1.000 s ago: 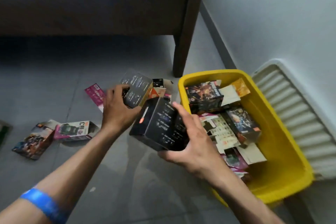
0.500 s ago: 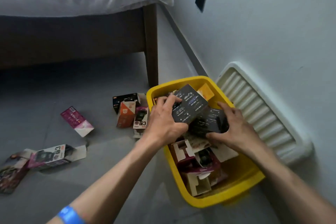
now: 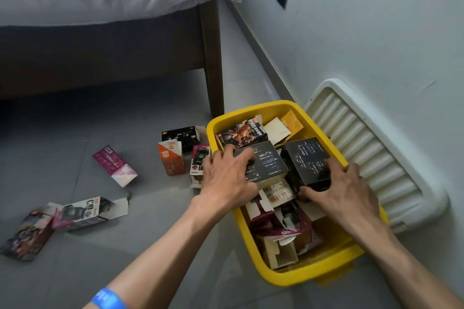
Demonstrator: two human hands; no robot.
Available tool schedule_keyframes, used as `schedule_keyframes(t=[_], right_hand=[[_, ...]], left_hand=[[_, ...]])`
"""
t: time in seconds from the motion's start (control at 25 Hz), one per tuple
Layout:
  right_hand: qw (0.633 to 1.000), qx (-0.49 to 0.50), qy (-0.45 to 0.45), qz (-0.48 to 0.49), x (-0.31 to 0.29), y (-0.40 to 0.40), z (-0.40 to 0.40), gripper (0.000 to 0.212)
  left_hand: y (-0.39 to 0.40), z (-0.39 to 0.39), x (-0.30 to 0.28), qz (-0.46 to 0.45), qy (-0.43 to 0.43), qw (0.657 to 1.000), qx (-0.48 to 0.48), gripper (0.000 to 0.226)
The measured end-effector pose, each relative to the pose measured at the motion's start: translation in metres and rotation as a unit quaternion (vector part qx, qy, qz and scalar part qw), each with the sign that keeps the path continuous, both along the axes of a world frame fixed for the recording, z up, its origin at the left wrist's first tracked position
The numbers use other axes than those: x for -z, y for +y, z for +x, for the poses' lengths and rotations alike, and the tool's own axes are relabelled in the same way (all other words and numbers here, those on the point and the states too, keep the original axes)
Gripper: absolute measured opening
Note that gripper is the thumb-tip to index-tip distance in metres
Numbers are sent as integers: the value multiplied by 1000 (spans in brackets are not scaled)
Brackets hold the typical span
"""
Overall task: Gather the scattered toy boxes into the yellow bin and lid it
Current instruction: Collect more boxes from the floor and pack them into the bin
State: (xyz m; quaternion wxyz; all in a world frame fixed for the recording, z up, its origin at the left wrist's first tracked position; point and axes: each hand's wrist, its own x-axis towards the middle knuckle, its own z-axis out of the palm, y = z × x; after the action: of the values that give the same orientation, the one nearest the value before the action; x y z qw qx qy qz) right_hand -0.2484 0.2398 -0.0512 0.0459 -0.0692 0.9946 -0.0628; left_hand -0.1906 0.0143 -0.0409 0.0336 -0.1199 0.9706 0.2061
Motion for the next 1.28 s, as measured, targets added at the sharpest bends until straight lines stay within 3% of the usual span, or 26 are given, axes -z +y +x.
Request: schedule_keyframes(t=[0.2,0.32,0.44,0.56,0.64,0.72,0.84,0.92,1.0,1.12,1.2,1.28], right_hand=[[998,-23,44,-42,-8,-12,-17,74],[997,-47,-26,-53,-21,-16,-34,67],[996,-62,-64,5,-31,-22,-36,66],[989,-121,66,-48,-47,-52,-24,48],[959,-208,132,-137,-56,-90,-3,32],[928,-290,152,-178,-57,-141,21,24],[920,-334,62,-197,-33,-217,50,22],[944,-274,-86,-161,0,-250,59,31],[952,-222,-202,-67,41,-262,63,45],[959,-213,-184,-8,82,-264,59,67],[965,-225,-135,3,96,-269,47,79],[962,-224,-153,14,108,-274,30,86]], left_hand=[[12,-16,-3,-23,-17,999,20,59],[6,-20,6,-11,-71,995,74,73],[-5,-23,8,-29,-77,991,107,75],[-18,-8,9,111,65,988,81,68],[-37,10,13,214,178,960,21,57],[-66,25,19,181,220,957,-56,43],[-123,44,33,15,121,979,-166,23],[-152,58,45,-39,33,982,-181,31],[-171,62,54,-72,28,987,-142,47],[-186,37,62,-73,26,995,-60,74],[-188,17,68,-59,-71,995,-39,89],[-190,5,80,-39,-151,987,-44,93]])
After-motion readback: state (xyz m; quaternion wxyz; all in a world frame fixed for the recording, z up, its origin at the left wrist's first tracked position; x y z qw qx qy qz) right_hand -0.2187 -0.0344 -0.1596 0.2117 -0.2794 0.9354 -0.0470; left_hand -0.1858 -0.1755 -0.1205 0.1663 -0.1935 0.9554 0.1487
